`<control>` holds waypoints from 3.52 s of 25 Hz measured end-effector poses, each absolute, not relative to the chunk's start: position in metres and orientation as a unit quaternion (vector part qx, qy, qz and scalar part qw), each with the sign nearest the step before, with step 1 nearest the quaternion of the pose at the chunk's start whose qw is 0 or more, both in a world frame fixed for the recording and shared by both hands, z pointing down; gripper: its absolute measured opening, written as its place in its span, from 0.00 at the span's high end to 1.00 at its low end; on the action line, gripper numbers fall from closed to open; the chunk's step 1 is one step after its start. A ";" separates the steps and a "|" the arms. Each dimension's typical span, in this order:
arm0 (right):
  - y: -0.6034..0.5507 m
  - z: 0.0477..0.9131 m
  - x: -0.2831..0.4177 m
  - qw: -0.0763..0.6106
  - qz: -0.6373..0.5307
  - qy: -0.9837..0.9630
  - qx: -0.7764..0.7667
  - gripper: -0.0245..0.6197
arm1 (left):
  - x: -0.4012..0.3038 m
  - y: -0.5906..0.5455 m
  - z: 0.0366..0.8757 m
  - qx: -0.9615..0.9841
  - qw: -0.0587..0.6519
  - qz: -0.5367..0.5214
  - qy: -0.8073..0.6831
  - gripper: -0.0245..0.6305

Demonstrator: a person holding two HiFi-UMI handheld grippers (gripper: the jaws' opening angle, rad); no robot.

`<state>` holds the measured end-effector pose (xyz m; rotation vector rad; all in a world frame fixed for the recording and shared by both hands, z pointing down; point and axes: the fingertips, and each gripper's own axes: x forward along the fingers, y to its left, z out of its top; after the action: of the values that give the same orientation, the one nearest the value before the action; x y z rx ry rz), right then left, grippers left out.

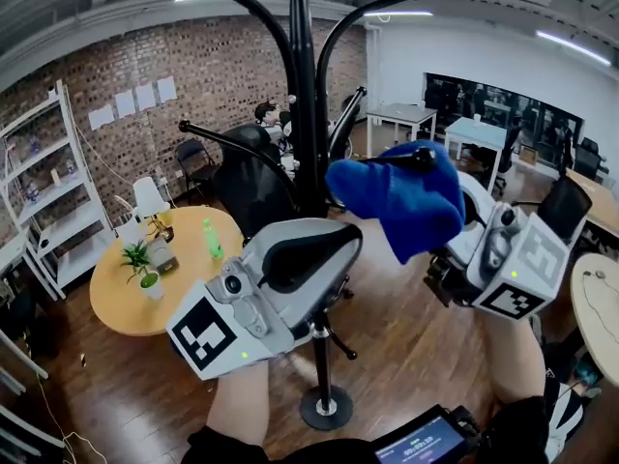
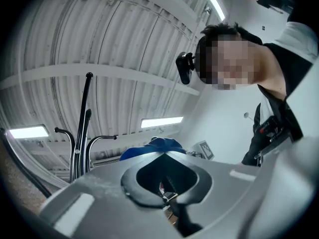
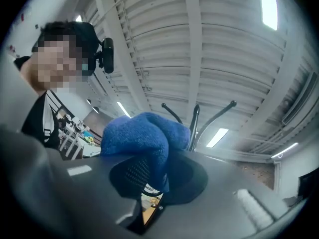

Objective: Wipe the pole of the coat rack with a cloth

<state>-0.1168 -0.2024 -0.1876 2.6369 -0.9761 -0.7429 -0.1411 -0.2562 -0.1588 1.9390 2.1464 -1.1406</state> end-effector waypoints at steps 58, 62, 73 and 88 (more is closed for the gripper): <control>-0.221 -0.210 -0.054 0.395 -0.308 -0.505 0.703 0.89 | -0.106 -0.186 -0.166 0.698 -0.114 -0.307 0.637 0.96; -0.218 -0.180 -0.008 0.444 -0.228 -0.461 0.733 0.89 | -0.104 -0.180 -0.161 0.703 -0.118 -0.294 0.637 0.96; -0.225 -0.208 0.006 0.470 -0.244 -0.419 0.738 0.89 | -0.101 -0.172 -0.165 0.700 -0.116 -0.284 0.644 0.96; -0.231 -0.345 0.013 0.431 -0.343 -0.261 0.793 0.89 | -0.116 -0.203 -0.177 0.657 -0.191 -0.229 0.692 0.96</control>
<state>0.0126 -0.2306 -0.3453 1.9775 -0.6510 -0.8553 -0.1159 -0.2034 -0.1769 2.3619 2.4859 -0.8216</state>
